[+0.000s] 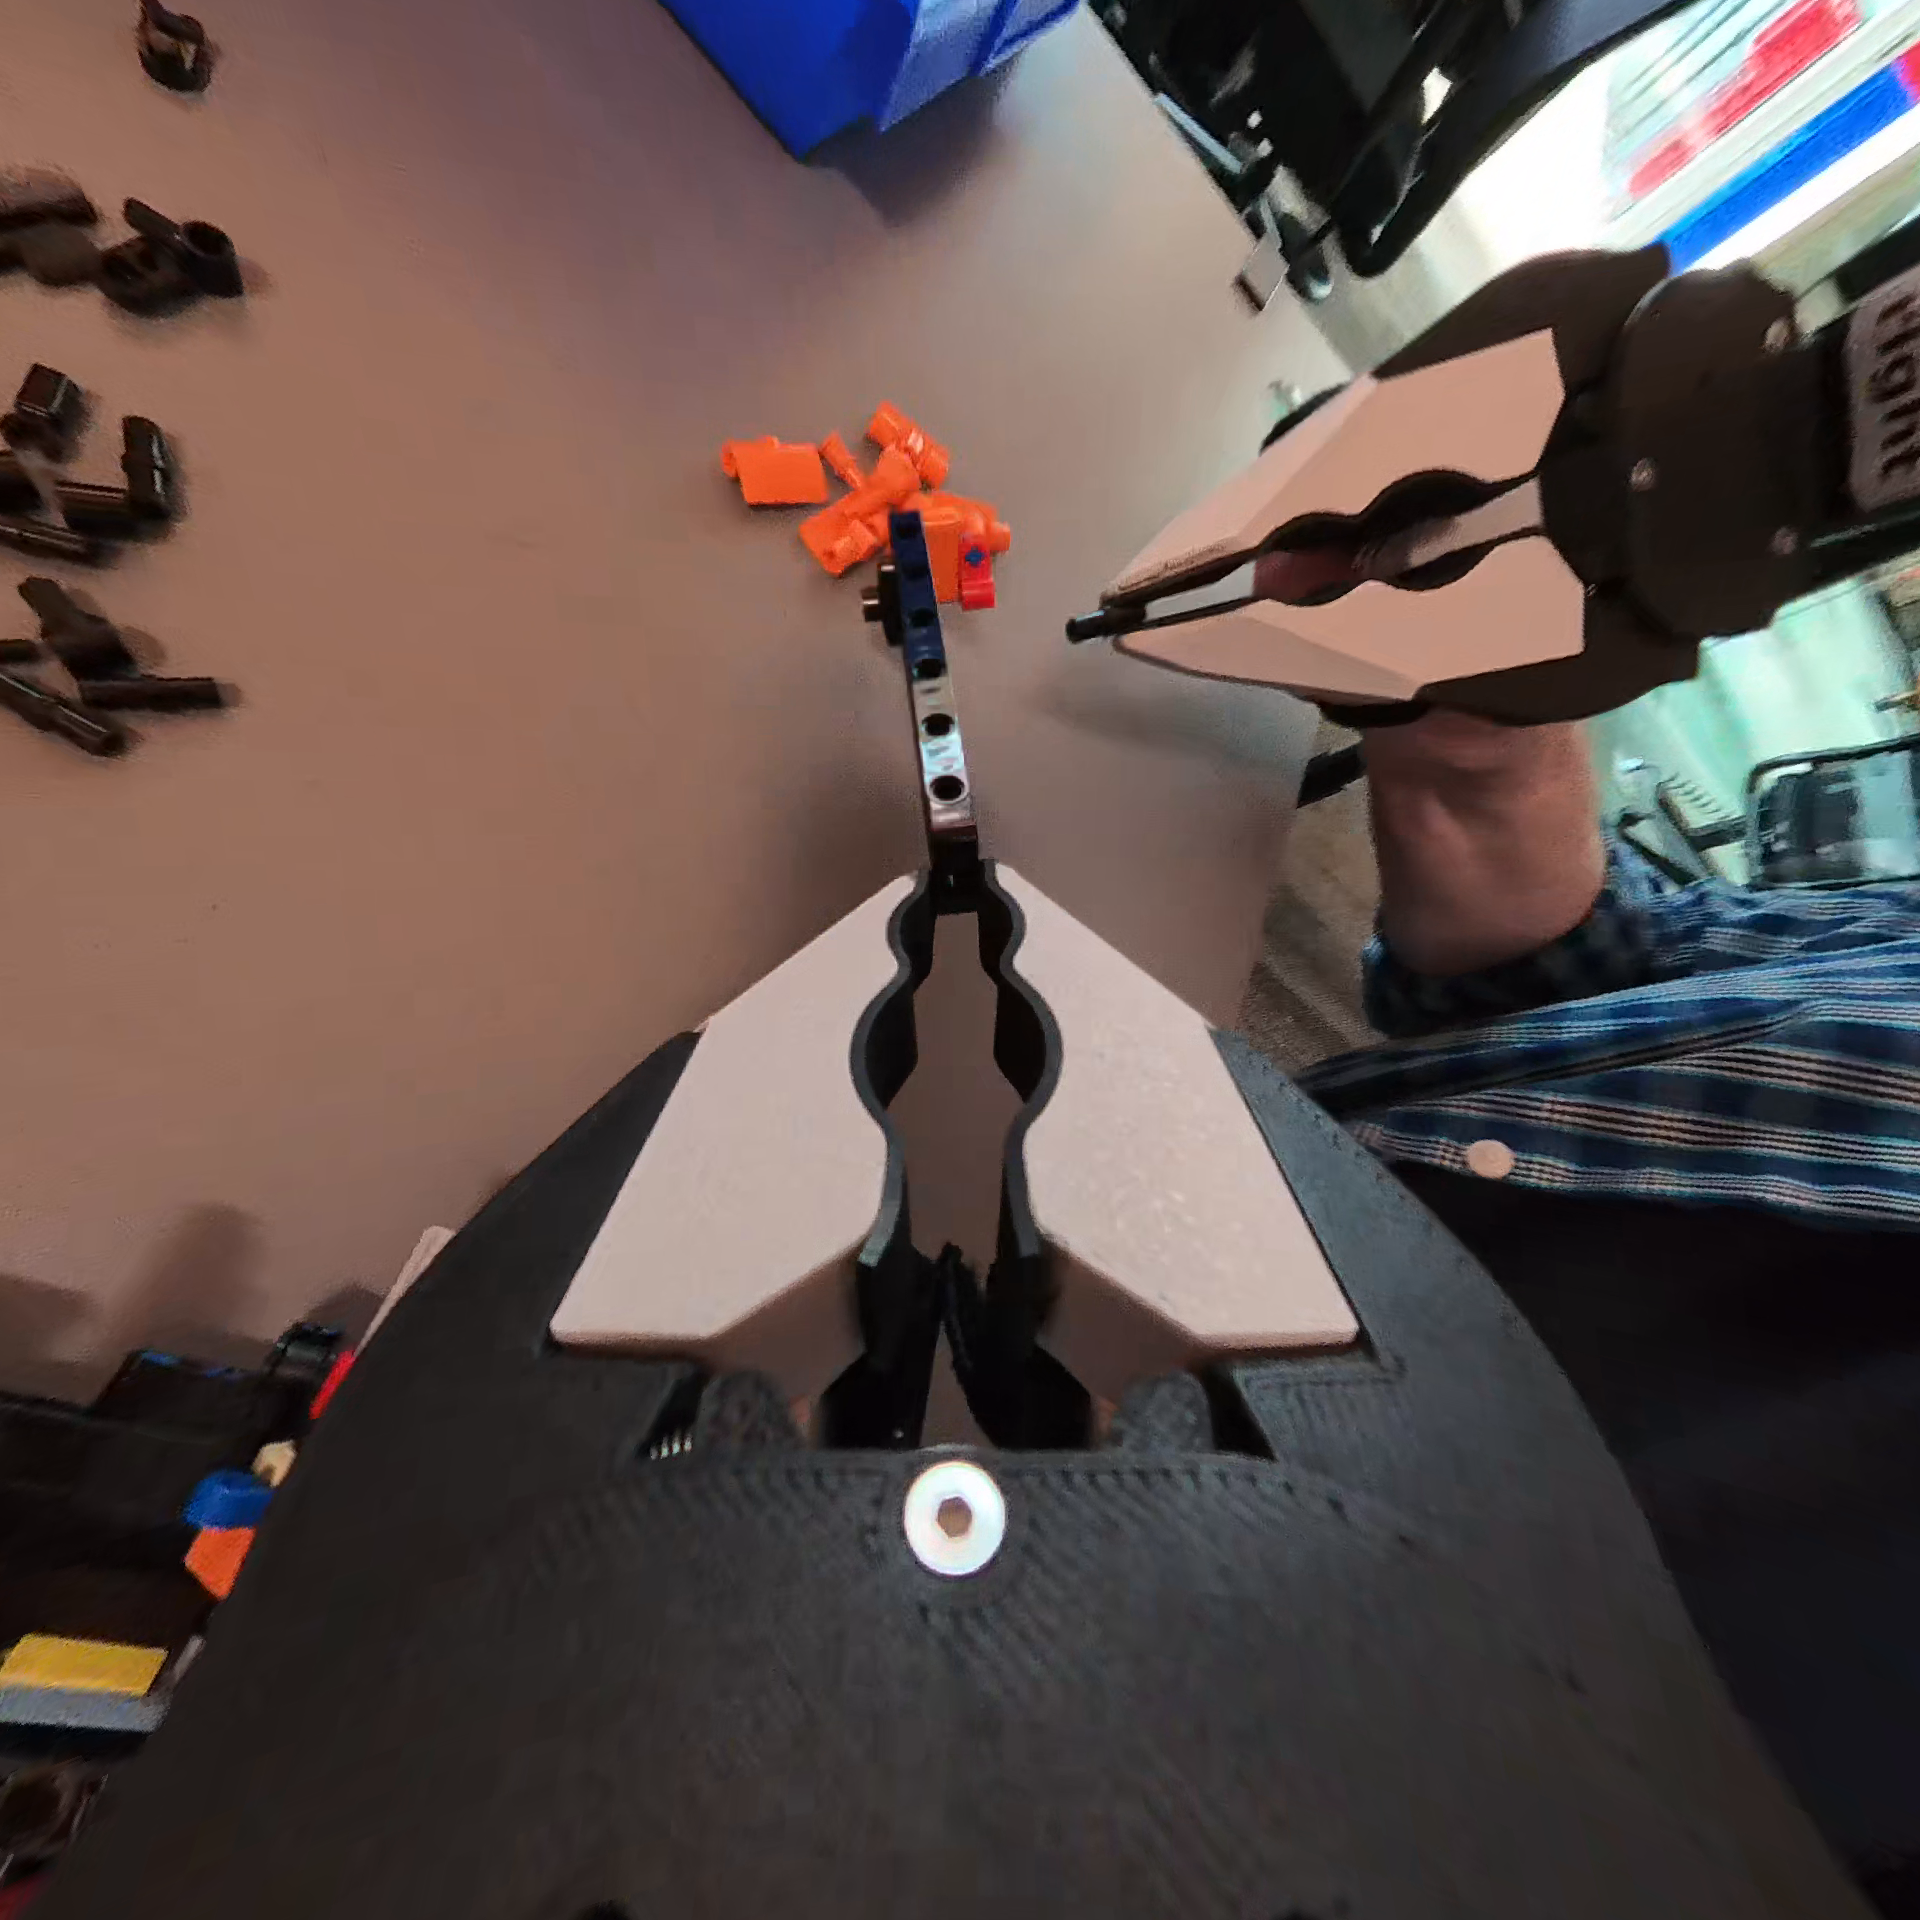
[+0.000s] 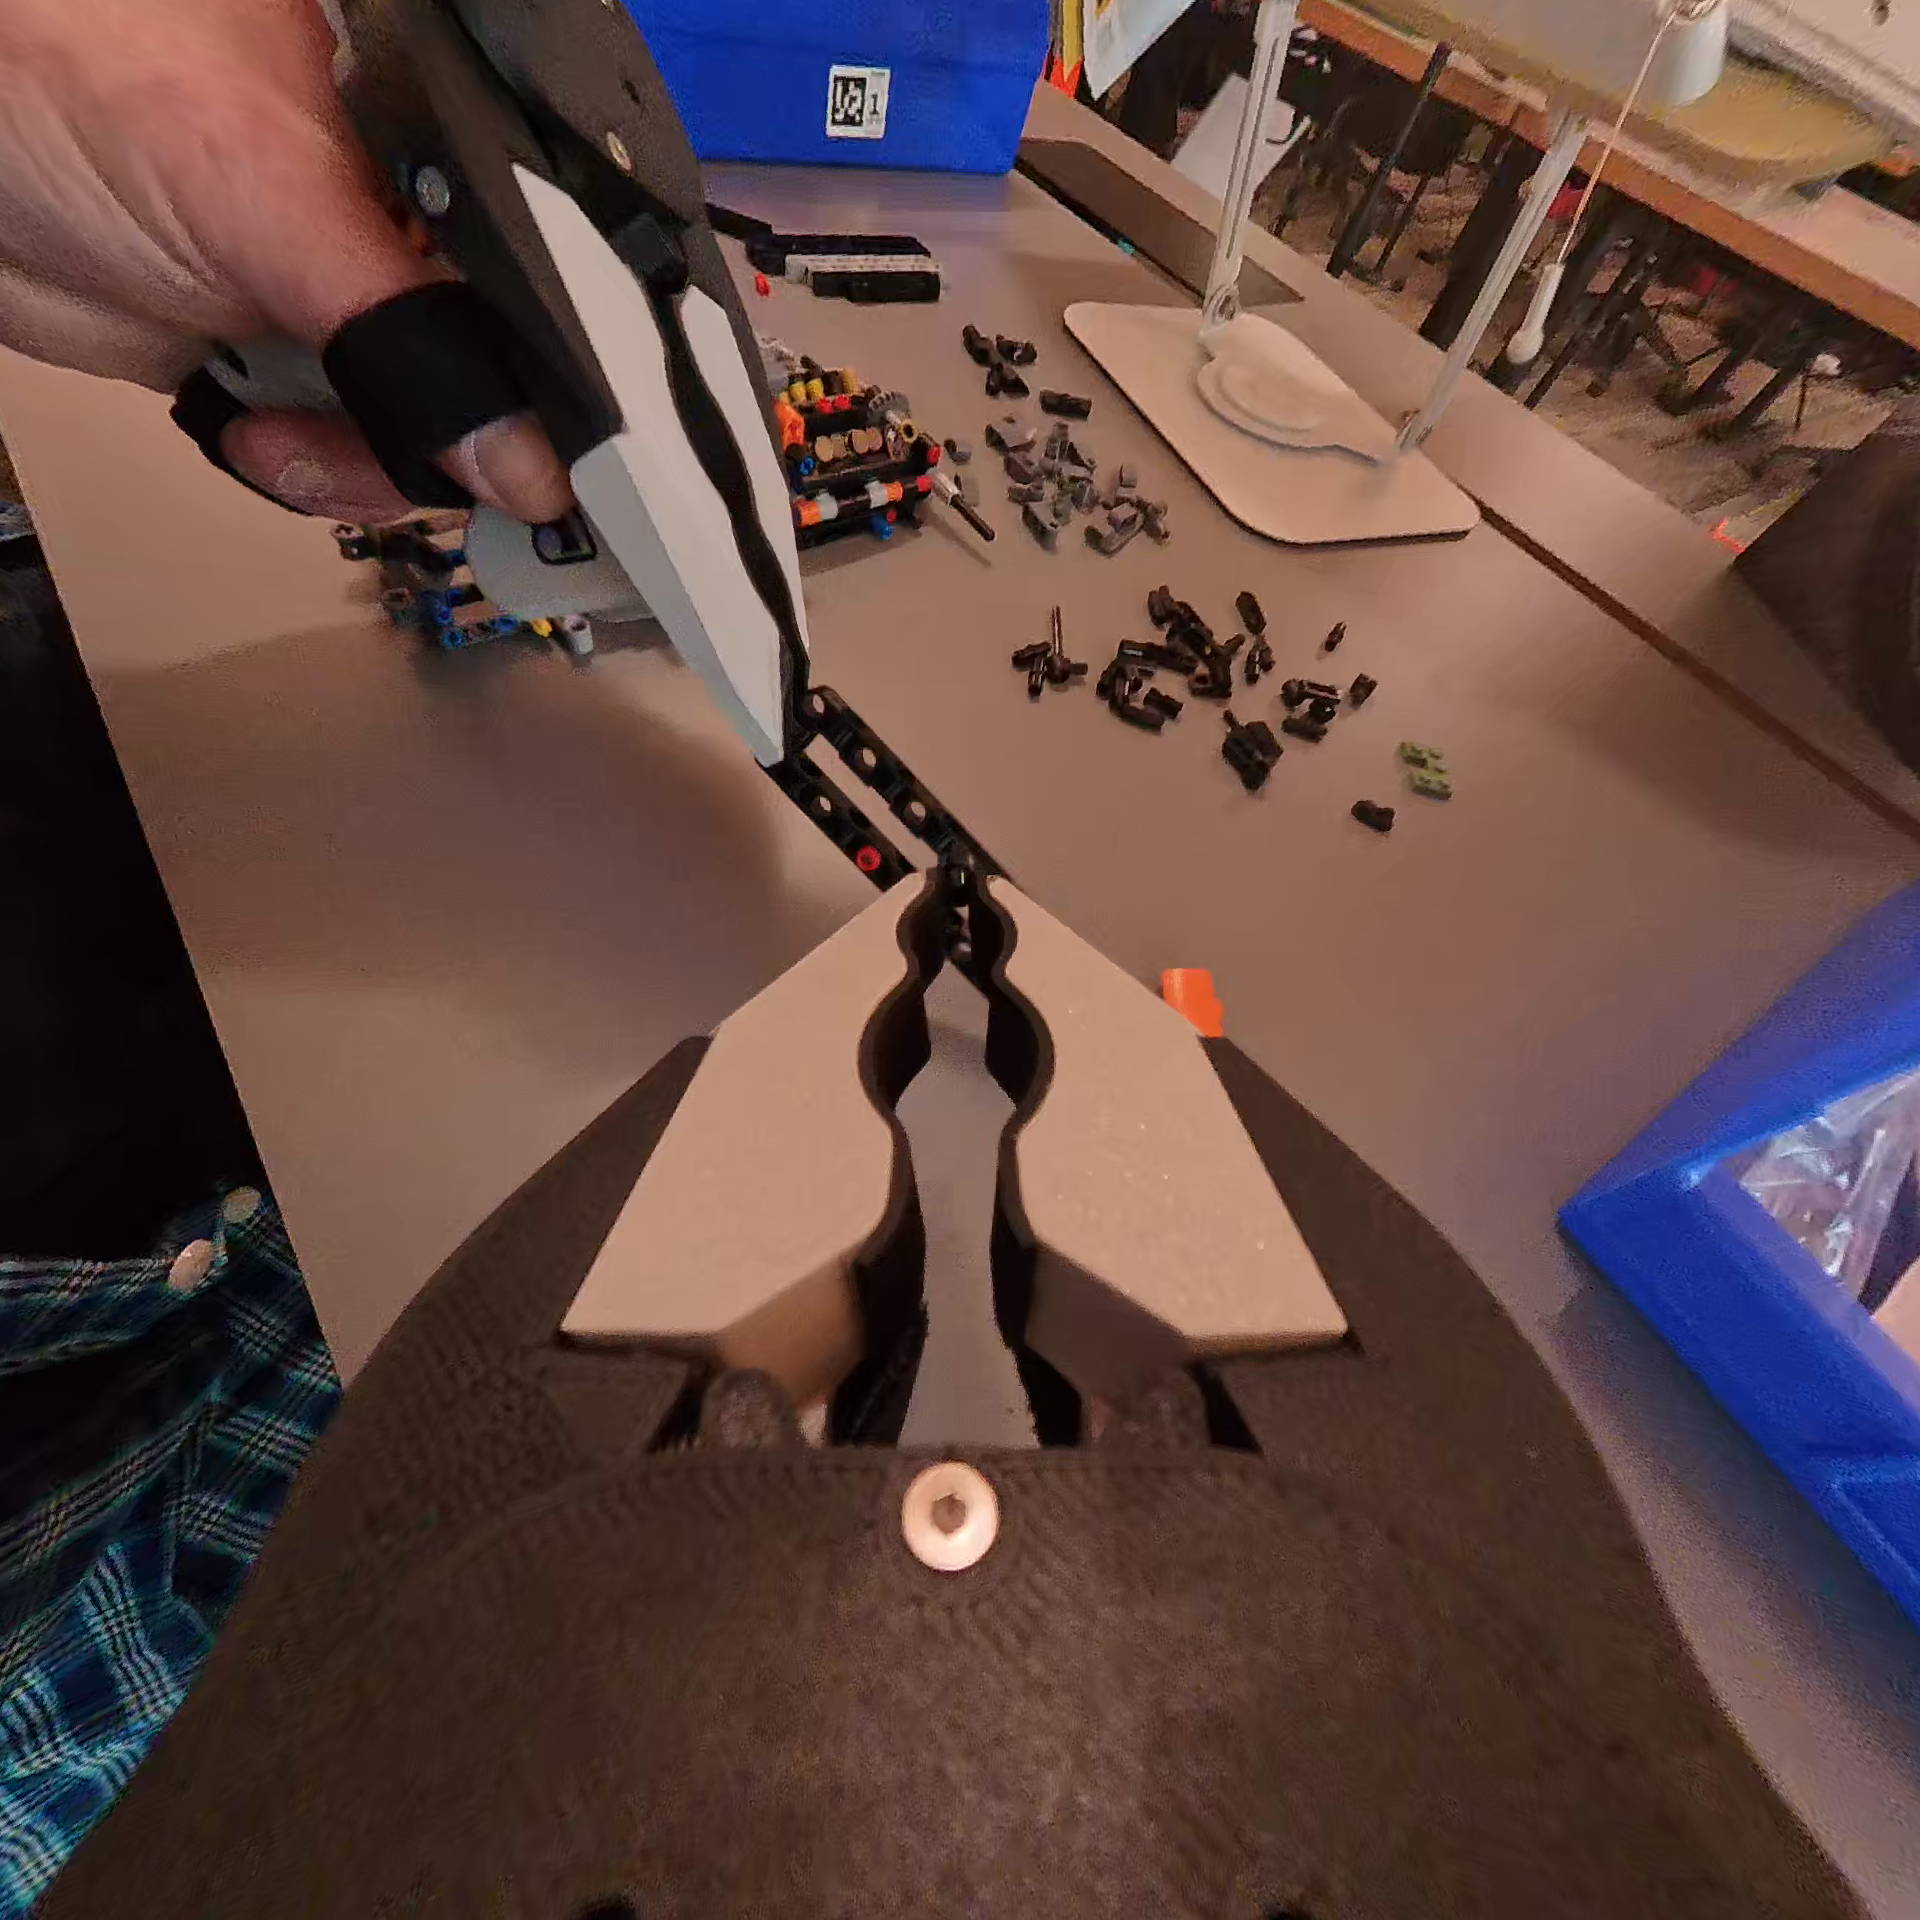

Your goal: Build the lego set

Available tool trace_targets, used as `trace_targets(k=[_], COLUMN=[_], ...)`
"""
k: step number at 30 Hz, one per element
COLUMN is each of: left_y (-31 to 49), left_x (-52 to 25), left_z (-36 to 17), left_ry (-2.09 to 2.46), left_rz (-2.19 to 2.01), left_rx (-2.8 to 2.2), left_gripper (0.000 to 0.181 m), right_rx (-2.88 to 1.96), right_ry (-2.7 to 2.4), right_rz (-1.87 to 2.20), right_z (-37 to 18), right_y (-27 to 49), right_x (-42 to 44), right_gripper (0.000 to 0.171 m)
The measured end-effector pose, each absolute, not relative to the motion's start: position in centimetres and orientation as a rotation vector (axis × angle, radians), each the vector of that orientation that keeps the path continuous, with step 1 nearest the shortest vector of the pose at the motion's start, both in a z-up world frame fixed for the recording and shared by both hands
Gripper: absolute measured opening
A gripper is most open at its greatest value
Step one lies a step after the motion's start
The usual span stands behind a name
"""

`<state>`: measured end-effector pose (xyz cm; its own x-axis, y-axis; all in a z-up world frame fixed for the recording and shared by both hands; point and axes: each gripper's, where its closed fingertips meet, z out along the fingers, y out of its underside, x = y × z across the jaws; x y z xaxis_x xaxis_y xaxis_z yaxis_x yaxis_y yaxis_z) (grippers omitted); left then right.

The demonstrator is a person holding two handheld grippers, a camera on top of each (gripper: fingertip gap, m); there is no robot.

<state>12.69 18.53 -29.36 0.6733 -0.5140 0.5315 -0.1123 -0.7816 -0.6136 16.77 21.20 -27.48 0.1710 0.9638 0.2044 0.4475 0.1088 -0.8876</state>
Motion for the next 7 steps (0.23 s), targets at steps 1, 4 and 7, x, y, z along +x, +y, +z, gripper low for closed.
trace_targets(k=[1, 4, 7], left_y=[18.4, 18.4, 18.2], left_x=[12.7, 11.9, 11.3], left_z=[-29.9, -31.5, -32.3], left_ry=[0.511, 0.605, 0.678], left_rz=[-0.922, -0.675, -0.516], left_rx=[-2.352, -2.379, -2.389], left_gripper=[0.007, 0.007, 0.016], right_rx=[-1.495, -1.507, -1.518], right_ry=[-1.43, -1.435, -1.424], right_rz=[0.684, 0.689, 0.696], right_z=[-27.7, -28.2, -28.4], right_y=[21.1, 20.8, 21.0], right_x=[16.8, 17.0, 17.3], right_gripper=[0.001, 0.001, 0.0])
